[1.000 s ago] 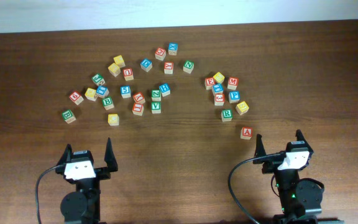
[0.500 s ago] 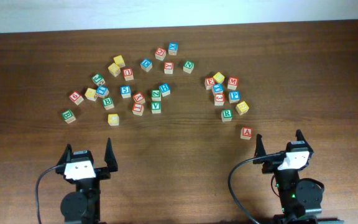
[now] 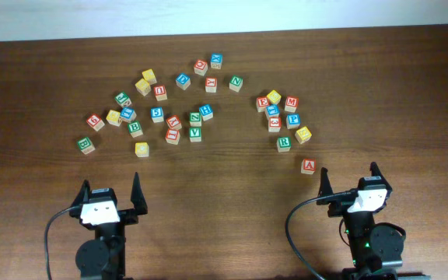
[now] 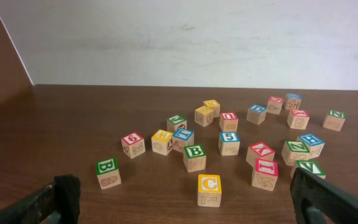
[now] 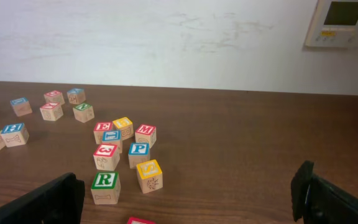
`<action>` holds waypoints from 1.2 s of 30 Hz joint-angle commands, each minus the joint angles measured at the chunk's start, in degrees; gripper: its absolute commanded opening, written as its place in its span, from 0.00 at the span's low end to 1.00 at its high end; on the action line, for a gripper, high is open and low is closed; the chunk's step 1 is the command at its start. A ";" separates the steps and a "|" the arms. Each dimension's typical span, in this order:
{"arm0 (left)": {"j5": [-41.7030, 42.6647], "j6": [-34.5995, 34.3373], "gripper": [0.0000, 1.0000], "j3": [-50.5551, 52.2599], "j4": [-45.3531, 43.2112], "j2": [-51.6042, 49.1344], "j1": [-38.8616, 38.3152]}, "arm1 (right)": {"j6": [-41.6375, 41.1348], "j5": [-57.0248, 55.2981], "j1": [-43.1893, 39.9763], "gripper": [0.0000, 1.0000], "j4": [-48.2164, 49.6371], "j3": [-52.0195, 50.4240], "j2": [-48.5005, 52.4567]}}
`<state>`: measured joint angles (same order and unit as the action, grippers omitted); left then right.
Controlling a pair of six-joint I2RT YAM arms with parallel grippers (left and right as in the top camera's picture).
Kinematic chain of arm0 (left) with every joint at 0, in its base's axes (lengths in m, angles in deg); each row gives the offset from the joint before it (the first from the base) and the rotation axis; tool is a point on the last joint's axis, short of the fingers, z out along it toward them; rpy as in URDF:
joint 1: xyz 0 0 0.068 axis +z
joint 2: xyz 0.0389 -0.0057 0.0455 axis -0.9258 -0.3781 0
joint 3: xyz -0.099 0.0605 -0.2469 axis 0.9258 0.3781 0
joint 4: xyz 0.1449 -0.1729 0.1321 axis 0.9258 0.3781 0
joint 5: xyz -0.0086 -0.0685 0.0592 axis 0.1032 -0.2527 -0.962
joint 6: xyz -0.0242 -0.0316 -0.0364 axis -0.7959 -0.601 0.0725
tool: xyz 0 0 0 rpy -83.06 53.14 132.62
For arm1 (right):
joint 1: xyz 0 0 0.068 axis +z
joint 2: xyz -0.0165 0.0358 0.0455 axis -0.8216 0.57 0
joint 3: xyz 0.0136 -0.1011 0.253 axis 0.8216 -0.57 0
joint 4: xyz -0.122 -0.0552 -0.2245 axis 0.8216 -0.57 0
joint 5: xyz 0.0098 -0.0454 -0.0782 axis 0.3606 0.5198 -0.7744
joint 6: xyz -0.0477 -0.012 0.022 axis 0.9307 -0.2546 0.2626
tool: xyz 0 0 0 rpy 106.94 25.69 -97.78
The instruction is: Spell out CVPR
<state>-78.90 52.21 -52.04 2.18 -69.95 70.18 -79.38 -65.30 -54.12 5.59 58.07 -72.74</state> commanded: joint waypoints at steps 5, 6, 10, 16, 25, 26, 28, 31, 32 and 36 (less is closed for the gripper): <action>0.57 0.90 0.99 0.09 0.44 0.39 0.39 | 0.35 -0.48 -0.39 0.98 -0.39 -0.31 -0.48; 0.55 0.90 0.99 0.09 0.44 0.39 0.39 | 0.35 -0.48 -0.39 0.98 -0.39 -0.31 -0.48; 0.39 0.90 0.99 0.09 0.44 0.39 0.39 | 0.35 -0.48 -0.39 0.98 -0.39 -0.31 -0.48; 0.42 0.90 0.99 0.09 0.44 0.39 0.39 | 0.35 -0.48 -0.39 0.98 -0.39 -0.31 -0.48; 27.34 -4.07 0.99 0.02 -1.16 0.33 0.39 | 0.35 -0.48 -0.39 0.98 -0.39 -0.31 -0.44; 34.84 -4.09 0.99 0.02 -1.55 0.33 0.39 | 0.35 -0.48 -0.39 0.98 -0.39 -0.31 -0.44; 46.05 -4.09 0.99 0.02 -1.86 0.33 0.39 | 0.35 -0.48 -0.39 0.98 -0.39 -0.31 -0.44; 52.02 -10.10 0.99 0.02 -17.44 0.33 0.39 | 0.35 -0.48 -0.39 0.98 -0.39 -0.31 -0.44; 50.31 -13.49 0.99 -0.07 -23.67 0.33 0.39 | 0.35 -0.48 -0.39 0.99 -0.39 -0.31 -0.44; 39.12 -17.29 0.99 -7.87 -27.47 -1.09 0.39 | 0.35 -0.48 -0.39 0.98 -0.39 -0.31 -0.44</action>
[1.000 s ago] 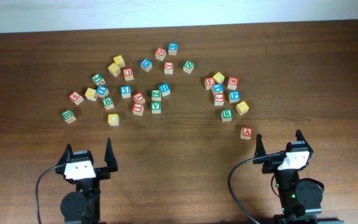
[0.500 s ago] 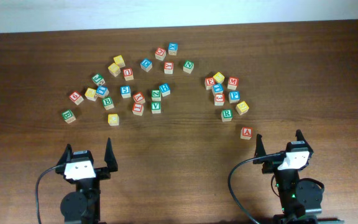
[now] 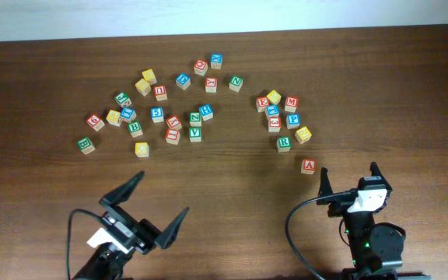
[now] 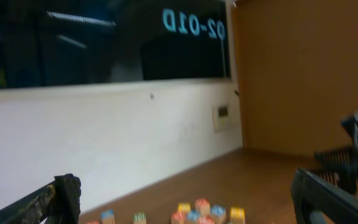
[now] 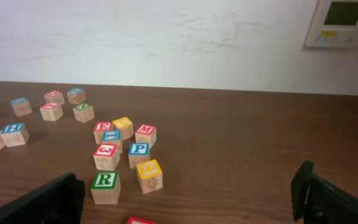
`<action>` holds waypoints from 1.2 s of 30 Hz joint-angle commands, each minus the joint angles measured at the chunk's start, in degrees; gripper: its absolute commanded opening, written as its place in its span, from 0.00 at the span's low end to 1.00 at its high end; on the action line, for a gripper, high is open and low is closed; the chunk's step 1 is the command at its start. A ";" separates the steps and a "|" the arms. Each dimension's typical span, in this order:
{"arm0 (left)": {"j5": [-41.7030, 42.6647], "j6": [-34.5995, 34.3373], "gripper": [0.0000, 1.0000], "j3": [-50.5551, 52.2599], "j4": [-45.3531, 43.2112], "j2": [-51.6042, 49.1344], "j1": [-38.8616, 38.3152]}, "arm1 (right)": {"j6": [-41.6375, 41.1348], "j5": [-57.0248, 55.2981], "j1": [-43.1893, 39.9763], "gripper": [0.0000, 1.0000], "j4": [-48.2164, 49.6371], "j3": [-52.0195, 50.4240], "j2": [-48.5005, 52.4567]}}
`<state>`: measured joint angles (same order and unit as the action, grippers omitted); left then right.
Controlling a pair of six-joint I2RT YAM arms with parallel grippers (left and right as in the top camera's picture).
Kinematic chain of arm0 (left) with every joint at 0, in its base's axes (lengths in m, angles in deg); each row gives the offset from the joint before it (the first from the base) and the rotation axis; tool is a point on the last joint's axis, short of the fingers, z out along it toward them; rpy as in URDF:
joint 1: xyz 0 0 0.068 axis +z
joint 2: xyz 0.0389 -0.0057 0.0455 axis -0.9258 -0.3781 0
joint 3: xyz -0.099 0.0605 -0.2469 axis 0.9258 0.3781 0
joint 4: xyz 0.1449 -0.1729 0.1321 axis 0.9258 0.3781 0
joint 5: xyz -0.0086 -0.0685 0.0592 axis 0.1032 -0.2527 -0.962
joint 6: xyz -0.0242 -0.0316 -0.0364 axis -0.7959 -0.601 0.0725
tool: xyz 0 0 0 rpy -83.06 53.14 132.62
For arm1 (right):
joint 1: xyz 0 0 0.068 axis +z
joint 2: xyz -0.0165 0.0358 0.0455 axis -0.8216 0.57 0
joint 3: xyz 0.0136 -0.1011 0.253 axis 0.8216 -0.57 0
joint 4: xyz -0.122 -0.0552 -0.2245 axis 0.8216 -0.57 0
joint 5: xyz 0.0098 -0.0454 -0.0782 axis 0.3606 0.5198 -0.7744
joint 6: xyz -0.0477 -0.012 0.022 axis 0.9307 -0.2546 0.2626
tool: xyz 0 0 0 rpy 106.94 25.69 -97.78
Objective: Spell out CVPR
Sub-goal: 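Reach left gripper over the yellow C block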
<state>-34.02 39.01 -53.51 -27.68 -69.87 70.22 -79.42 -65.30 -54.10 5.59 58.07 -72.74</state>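
Lettered wooden blocks lie scattered across the far half of the table. The yellow C (image 3: 141, 148) and green V (image 3: 195, 134) are in the left cluster. The blue P (image 3: 292, 120) (image 5: 138, 149) and green R (image 3: 284, 142) (image 5: 105, 180) are in the right cluster. My left gripper (image 3: 159, 196) (image 4: 182, 186) is open and empty, turned diagonally toward the right, well short of the blocks. Its view is blurred and shows only a few block tops along the bottom edge. My right gripper (image 3: 348, 171) (image 5: 188, 186) is open and empty, just near of the right cluster.
A red A block (image 3: 308, 165) lies closest to the right gripper. A yellow block (image 5: 149, 169) sits beside the R. Bare wood runs between the blocks and both arms. The right arm shows at the edge of the left wrist view.
My left gripper has turned to the right and tilted up; its camera now sees the wall and the right-hand blocks instead of the left cluster. The right gripper and all blocks are unmoved.
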 commanded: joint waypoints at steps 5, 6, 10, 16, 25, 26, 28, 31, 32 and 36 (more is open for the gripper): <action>-5.20 -0.04 0.99 -29.66 36.63 -20.02 0.35 | 0.39 -0.48 -0.42 0.98 -0.39 -0.31 -0.44; -3.52 -0.31 0.99 -32.22 37.33 -23.61 0.35 | 0.39 -0.48 -0.42 0.98 -0.39 -0.31 -0.44; -2.86 -0.22 0.99 -39.43 29.86 -32.76 0.35 | 0.39 -0.48 -0.42 0.98 -0.39 -0.31 -0.44; -11.72 11.10 0.99 -70.25 76.81 -60.50 0.35 | 0.39 -0.48 -0.42 0.98 -0.39 -0.31 -0.44; -29.44 0.37 0.99 -71.08 83.25 -87.34 0.35 | 0.39 -0.48 -0.42 0.98 -0.39 -0.31 -0.44; -29.40 0.37 0.99 -71.08 83.27 -90.23 0.33 | 0.39 -0.46 -0.42 0.98 -0.39 -0.31 -0.44; -29.77 1.03 0.99 -71.08 81.85 -94.88 0.35 | 0.39 -0.48 -0.42 0.98 -0.39 -0.31 -0.44; -30.58 1.03 0.99 -71.08 78.62 -100.21 0.28 | 0.39 -0.48 -0.42 0.98 -0.39 -0.31 -0.44; -31.45 1.03 1.00 -71.08 78.01 -101.66 0.15 | 0.39 -0.48 -0.42 0.98 -0.39 -0.31 -0.44; -38.86 1.03 0.88 -71.06 76.65 -104.43 -2.62 | 0.39 -0.48 -0.42 0.98 -0.39 -0.31 -0.44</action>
<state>-67.16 40.19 -123.78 49.89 -172.62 69.72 -79.38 -65.47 -54.10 5.59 58.07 -72.78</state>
